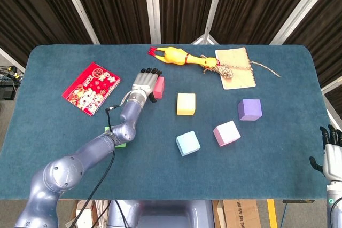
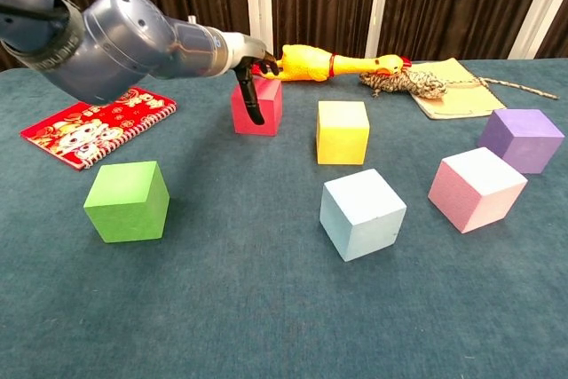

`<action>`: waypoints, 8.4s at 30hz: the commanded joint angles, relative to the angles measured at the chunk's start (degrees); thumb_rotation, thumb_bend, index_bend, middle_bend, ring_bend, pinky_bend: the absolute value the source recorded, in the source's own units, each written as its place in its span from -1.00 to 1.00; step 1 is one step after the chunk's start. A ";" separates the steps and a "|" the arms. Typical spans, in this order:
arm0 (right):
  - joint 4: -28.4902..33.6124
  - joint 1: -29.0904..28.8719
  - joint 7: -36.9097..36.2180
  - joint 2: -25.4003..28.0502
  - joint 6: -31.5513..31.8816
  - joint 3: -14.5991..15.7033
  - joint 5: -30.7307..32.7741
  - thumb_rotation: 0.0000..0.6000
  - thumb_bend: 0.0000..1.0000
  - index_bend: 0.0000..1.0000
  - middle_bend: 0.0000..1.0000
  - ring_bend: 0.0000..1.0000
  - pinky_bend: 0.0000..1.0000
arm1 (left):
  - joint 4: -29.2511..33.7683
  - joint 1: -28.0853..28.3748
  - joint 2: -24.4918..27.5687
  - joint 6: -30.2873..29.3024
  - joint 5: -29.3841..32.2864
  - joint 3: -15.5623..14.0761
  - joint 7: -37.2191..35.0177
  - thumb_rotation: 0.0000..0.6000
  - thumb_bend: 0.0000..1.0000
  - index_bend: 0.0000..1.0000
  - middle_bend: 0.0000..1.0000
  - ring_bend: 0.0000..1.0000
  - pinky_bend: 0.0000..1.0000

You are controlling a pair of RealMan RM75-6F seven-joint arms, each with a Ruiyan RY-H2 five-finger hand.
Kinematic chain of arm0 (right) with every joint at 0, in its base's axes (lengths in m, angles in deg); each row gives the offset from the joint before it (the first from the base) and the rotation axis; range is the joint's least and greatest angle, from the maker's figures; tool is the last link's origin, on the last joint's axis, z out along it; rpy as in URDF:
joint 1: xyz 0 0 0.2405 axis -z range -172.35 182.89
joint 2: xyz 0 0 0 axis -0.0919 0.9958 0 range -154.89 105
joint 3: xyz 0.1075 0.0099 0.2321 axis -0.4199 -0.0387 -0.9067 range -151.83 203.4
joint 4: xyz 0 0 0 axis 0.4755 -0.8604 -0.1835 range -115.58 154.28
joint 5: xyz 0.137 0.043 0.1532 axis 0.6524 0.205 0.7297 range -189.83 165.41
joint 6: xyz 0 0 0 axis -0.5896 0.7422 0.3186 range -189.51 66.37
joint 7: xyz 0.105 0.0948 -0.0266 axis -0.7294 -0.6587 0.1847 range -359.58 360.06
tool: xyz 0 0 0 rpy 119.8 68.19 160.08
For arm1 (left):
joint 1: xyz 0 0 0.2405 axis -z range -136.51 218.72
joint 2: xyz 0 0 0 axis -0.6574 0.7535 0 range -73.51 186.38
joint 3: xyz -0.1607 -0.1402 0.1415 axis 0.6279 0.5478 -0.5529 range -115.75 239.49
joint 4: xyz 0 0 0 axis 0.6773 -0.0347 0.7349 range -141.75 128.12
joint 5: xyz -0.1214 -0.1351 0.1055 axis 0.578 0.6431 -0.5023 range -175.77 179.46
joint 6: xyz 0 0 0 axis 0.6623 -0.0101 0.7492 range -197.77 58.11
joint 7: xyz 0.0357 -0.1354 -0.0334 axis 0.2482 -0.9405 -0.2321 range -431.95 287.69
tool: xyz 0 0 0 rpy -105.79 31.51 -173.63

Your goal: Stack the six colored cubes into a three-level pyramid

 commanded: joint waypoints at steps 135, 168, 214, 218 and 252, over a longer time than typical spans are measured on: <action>0.51 0.61 -4.90 0.87 0.50 -0.34 -0.55 1.00 -0.44 -0.78 -0.85 -0.84 -1.00 | 17.95 -0.80 7.55 -2.50 -19.80 -0.78 -5.44 1.00 -0.39 -0.45 -0.29 -0.46 -0.27; 0.92 0.91 -5.58 1.42 0.78 -0.62 -0.37 1.00 -0.44 -0.78 -0.86 -0.84 -1.00 | 15.89 0.28 5.38 -2.55 -17.78 -1.27 -3.61 1.00 -0.39 -0.45 -0.32 -0.47 -0.28; 1.02 0.86 -5.88 1.79 0.13 -0.68 0.22 1.00 -0.44 -0.78 -0.86 -0.83 -1.00 | 16.75 2.17 5.21 -3.10 -9.56 -2.58 1.62 1.00 -0.52 -0.55 -0.56 -0.60 -0.40; 1.01 0.87 -5.91 1.74 0.22 -0.66 0.12 1.00 -0.44 -0.78 -0.85 -0.83 -1.00 | 17.25 2.56 5.63 -4.22 -7.80 -2.98 2.85 1.00 -0.52 -0.60 -0.73 -0.71 -0.49; 1.81 -0.06 -4.33 0.66 -0.78 0.92 -2.22 1.00 -0.44 -0.78 -0.85 -0.83 -1.00 | 67.77 -24.17 48.47 -36.74 -36.44 -6.44 -20.17 1.00 -0.69 -0.78 -1.00 -0.99 -0.70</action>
